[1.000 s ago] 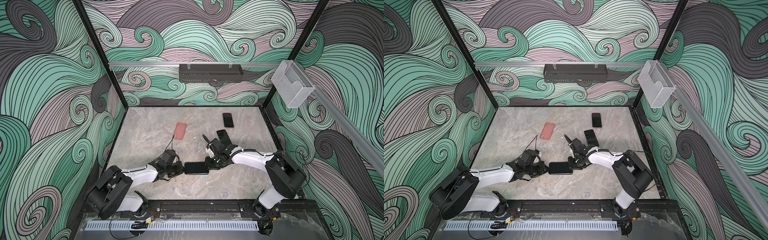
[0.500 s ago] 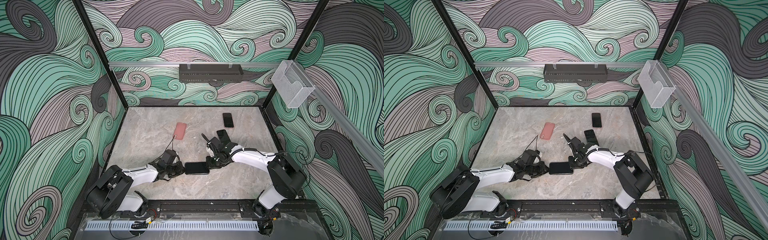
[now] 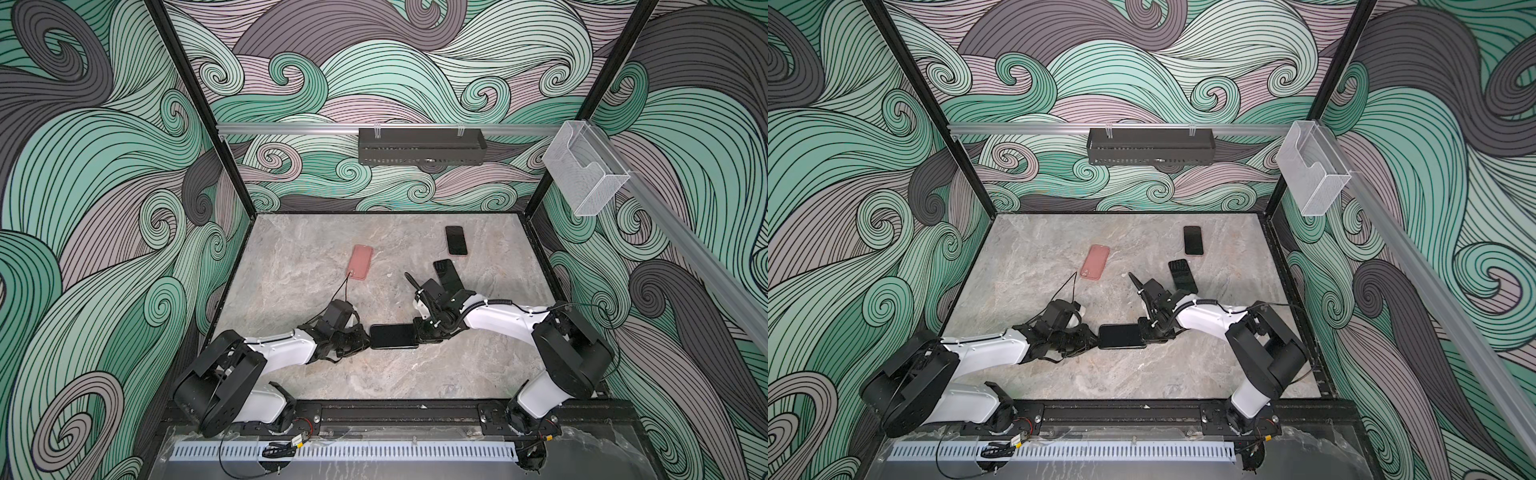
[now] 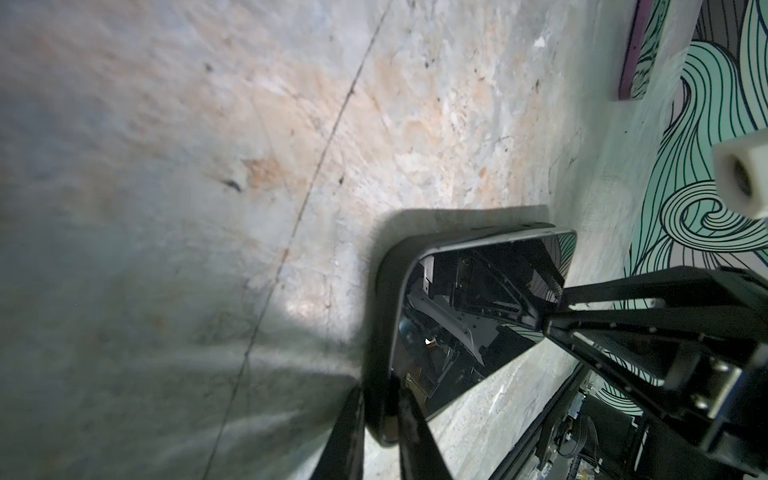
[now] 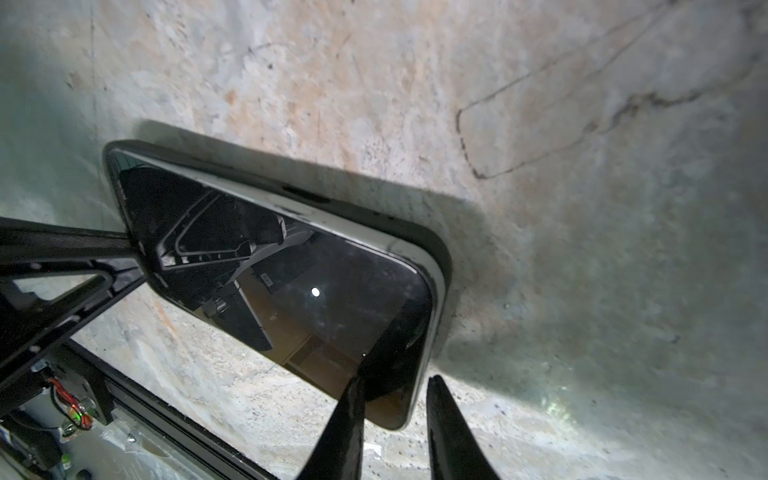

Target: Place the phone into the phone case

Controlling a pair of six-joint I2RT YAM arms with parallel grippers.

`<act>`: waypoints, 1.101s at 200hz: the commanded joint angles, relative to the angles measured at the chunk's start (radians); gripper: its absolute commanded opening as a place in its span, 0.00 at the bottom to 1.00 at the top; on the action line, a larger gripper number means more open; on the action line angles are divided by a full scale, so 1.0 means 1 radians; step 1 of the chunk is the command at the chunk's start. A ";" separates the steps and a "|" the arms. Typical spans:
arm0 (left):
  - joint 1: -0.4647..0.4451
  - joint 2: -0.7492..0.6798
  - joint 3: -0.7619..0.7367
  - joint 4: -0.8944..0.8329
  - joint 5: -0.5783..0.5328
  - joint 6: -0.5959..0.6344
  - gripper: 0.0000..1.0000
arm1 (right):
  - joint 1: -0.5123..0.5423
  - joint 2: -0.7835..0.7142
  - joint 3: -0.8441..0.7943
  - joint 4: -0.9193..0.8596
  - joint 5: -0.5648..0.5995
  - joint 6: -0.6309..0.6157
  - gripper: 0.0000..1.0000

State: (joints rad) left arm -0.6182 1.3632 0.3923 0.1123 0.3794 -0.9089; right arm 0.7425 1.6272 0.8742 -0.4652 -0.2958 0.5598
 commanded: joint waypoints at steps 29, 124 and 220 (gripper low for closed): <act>-0.009 0.048 0.031 -0.024 0.020 0.015 0.16 | 0.009 0.035 -0.012 0.036 -0.038 0.023 0.26; -0.009 0.047 0.026 -0.029 0.016 0.011 0.11 | 0.058 0.101 0.003 0.059 -0.038 0.034 0.20; -0.009 0.036 0.023 -0.045 0.012 0.010 0.10 | 0.105 0.144 0.011 0.033 0.003 0.026 0.19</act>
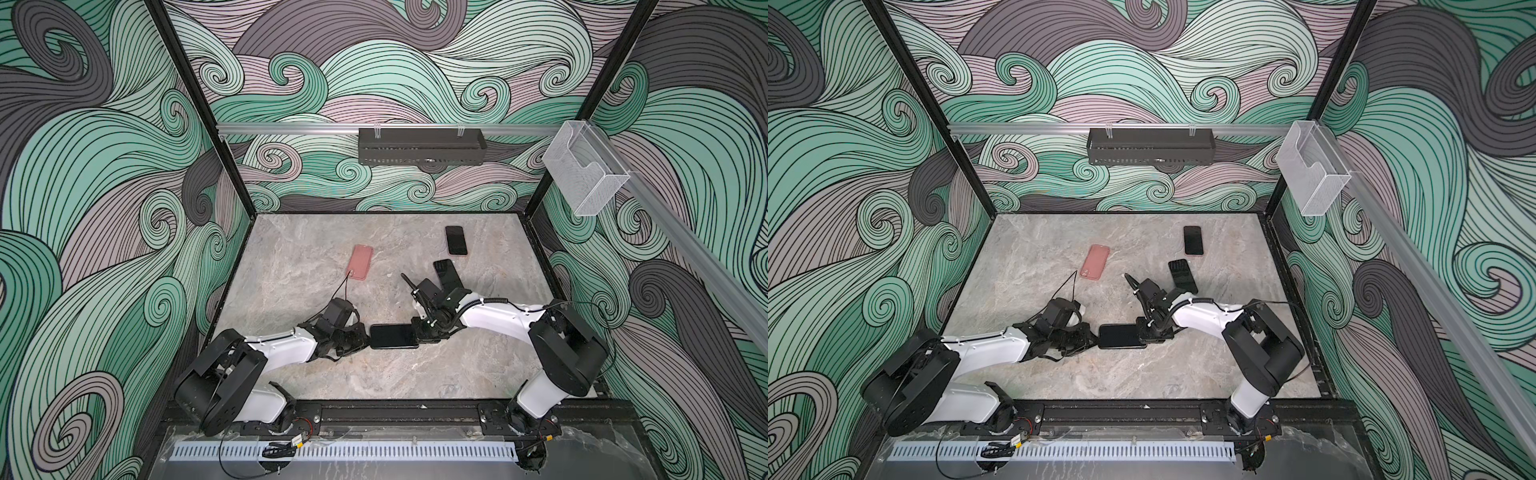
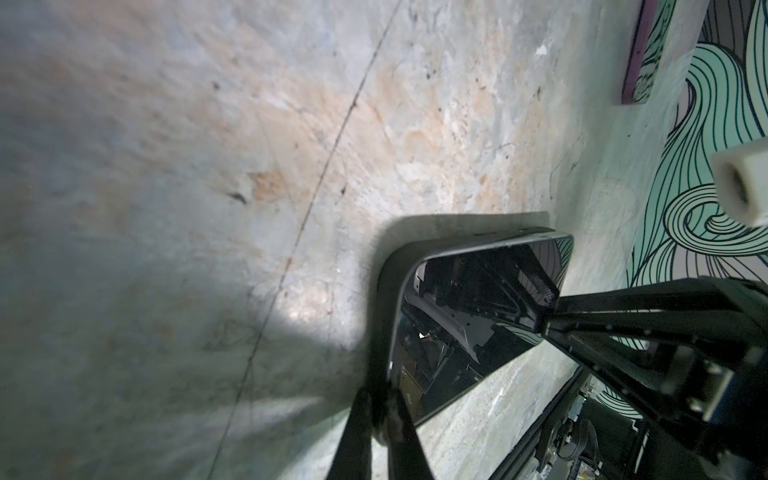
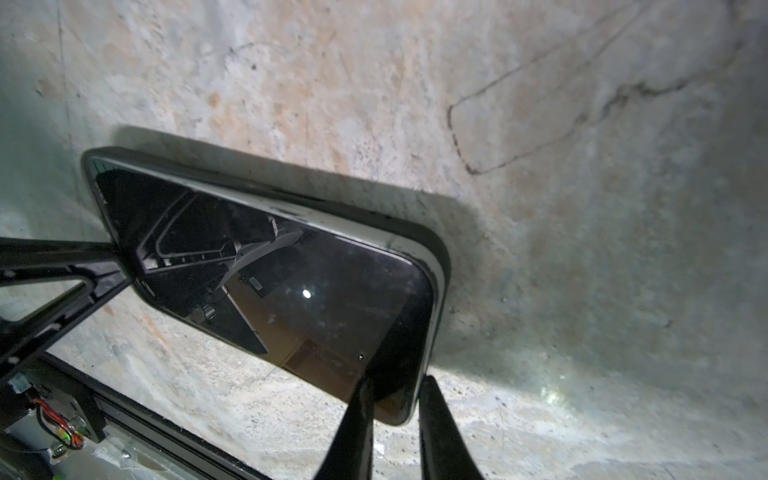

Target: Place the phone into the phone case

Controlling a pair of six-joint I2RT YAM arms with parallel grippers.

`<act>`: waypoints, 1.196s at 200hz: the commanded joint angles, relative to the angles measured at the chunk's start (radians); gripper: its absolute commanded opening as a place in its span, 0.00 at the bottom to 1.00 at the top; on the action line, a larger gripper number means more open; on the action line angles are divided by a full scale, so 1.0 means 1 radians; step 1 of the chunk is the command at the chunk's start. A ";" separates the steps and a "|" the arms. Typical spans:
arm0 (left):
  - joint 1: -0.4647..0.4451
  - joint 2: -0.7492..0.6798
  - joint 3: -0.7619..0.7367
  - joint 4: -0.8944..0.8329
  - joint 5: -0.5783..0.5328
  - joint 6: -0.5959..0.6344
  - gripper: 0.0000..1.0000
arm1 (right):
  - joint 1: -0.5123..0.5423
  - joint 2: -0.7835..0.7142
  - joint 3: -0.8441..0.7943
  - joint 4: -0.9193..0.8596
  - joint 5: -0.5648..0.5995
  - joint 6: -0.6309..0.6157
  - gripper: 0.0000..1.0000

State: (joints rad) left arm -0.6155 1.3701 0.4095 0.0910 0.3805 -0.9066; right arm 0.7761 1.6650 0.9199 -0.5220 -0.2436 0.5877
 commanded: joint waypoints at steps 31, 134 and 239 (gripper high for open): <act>-0.012 0.027 0.006 -0.025 0.010 0.008 0.09 | 0.087 0.134 -0.035 0.094 -0.048 0.000 0.18; -0.012 0.023 0.002 -0.023 0.008 0.006 0.09 | 0.115 0.213 -0.032 0.090 -0.021 0.004 0.12; -0.012 0.006 -0.006 -0.027 0.006 0.003 0.09 | 0.137 0.294 -0.029 0.119 -0.036 0.017 0.12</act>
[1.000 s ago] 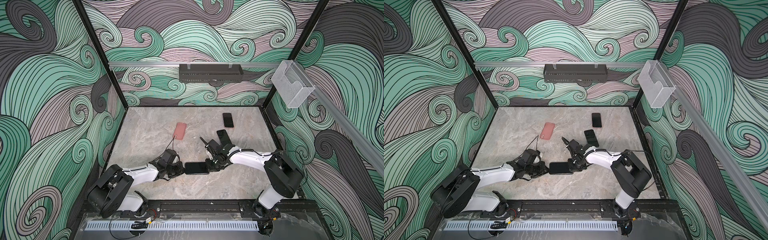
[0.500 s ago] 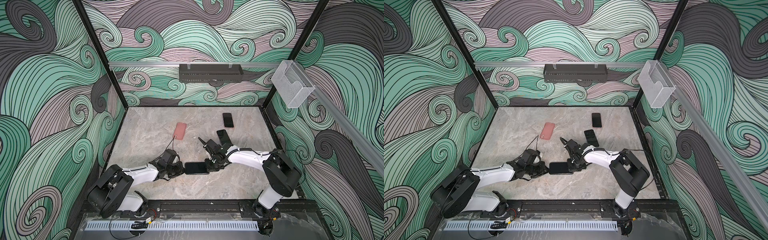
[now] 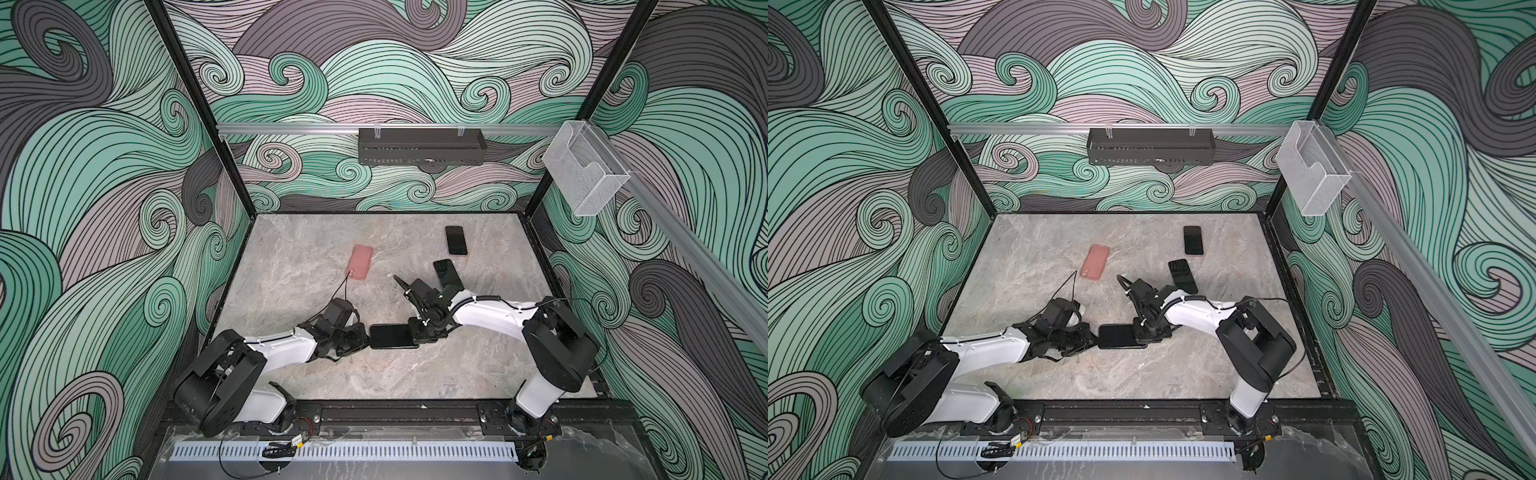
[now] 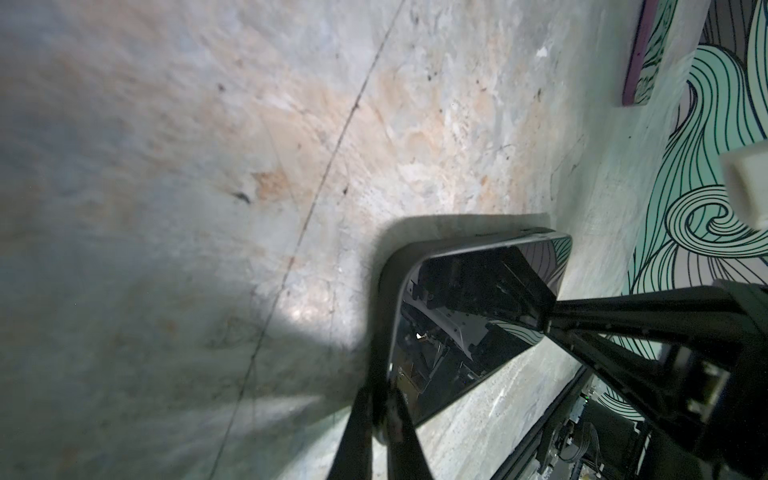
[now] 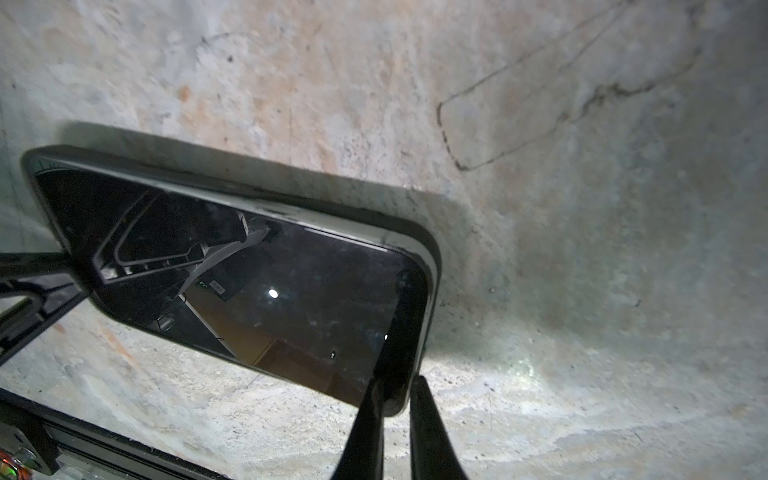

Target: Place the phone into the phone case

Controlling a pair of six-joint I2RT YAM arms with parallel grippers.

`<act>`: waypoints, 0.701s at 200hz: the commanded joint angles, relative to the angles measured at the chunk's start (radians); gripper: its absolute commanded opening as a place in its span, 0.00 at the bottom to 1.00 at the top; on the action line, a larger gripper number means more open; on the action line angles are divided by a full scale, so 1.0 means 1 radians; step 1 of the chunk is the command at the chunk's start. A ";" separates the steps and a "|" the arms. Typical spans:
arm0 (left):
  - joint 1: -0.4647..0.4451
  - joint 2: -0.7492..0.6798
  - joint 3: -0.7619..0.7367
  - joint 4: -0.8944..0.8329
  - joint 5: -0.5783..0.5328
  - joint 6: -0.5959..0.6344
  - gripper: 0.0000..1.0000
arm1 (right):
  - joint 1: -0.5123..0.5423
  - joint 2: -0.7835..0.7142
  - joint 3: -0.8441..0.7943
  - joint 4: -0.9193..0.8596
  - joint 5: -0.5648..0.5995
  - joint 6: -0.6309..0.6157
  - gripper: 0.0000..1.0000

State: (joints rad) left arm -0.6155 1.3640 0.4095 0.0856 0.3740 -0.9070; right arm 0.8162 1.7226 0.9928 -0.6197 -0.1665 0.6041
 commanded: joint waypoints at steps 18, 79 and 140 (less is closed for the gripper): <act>-0.012 0.010 -0.008 -0.024 0.011 0.003 0.09 | 0.098 0.245 -0.099 0.216 -0.114 0.000 0.12; -0.012 0.008 -0.011 -0.025 0.011 0.000 0.09 | 0.101 0.280 -0.094 0.208 -0.113 0.002 0.12; -0.012 0.019 -0.006 -0.018 0.012 0.002 0.09 | 0.104 0.296 -0.095 0.203 -0.105 0.005 0.12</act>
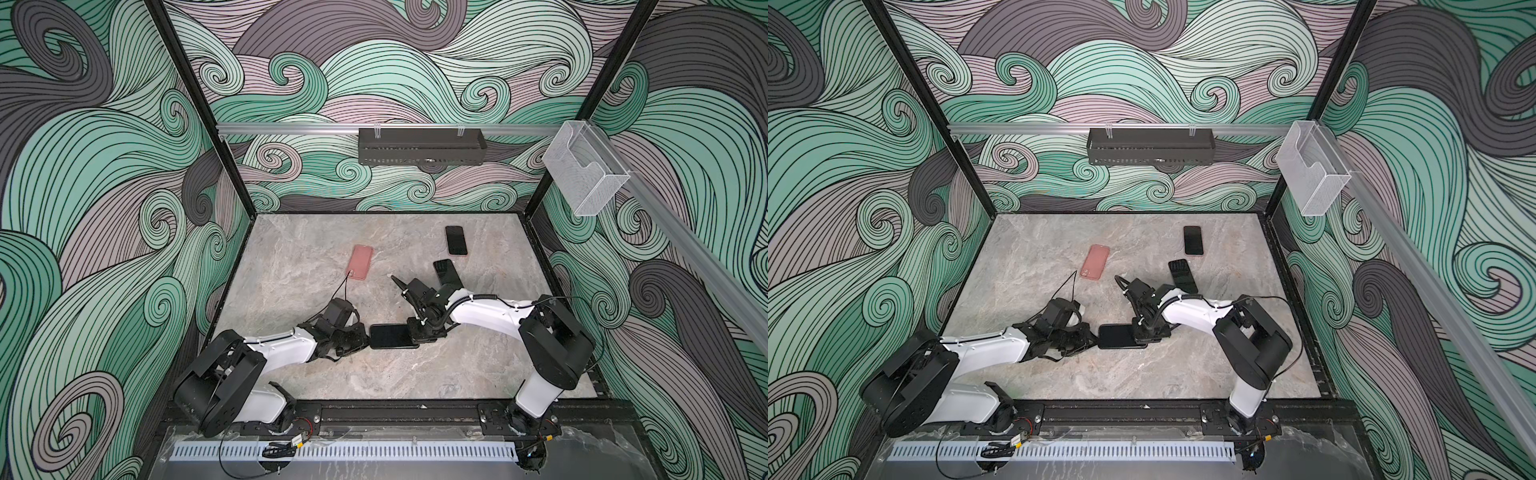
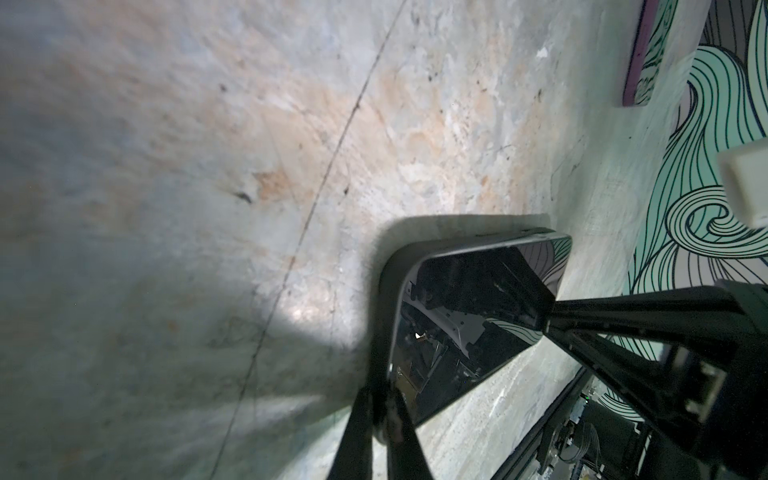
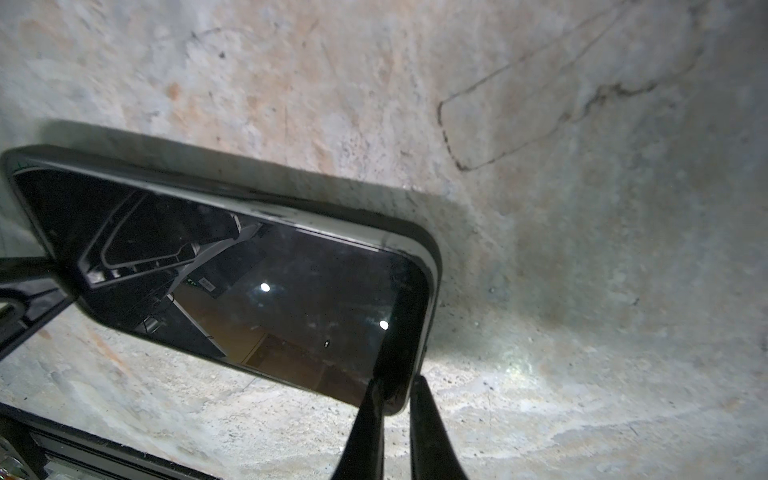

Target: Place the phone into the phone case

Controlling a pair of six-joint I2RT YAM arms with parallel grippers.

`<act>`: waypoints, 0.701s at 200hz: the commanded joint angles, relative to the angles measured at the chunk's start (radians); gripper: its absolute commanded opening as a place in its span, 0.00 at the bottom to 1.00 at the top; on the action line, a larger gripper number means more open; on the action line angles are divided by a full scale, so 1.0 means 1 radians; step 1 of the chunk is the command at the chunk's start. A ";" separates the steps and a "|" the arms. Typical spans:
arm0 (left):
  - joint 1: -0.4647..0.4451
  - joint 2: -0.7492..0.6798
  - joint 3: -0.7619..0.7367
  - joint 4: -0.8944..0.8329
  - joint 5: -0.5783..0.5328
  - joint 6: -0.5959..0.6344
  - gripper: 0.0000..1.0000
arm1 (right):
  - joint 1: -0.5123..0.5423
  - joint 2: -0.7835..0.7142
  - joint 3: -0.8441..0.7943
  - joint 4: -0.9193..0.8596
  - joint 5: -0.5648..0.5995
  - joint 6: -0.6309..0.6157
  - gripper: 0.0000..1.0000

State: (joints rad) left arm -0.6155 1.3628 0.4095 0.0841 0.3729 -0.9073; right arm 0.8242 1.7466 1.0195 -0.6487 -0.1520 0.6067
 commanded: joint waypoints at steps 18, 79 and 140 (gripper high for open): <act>-0.012 0.019 -0.008 -0.016 0.012 0.001 0.09 | 0.096 0.276 -0.124 0.233 -0.120 0.005 0.12; -0.012 -0.010 -0.024 -0.021 -0.002 -0.008 0.09 | 0.098 0.248 -0.121 0.222 -0.110 0.000 0.12; -0.009 -0.070 0.006 -0.104 -0.044 0.013 0.16 | 0.091 0.112 -0.061 0.135 -0.072 -0.028 0.19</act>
State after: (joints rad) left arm -0.6178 1.3254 0.4019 0.0540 0.3511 -0.9104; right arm 0.8555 1.7535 1.0271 -0.6445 -0.1200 0.5880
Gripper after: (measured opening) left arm 0.141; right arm 0.174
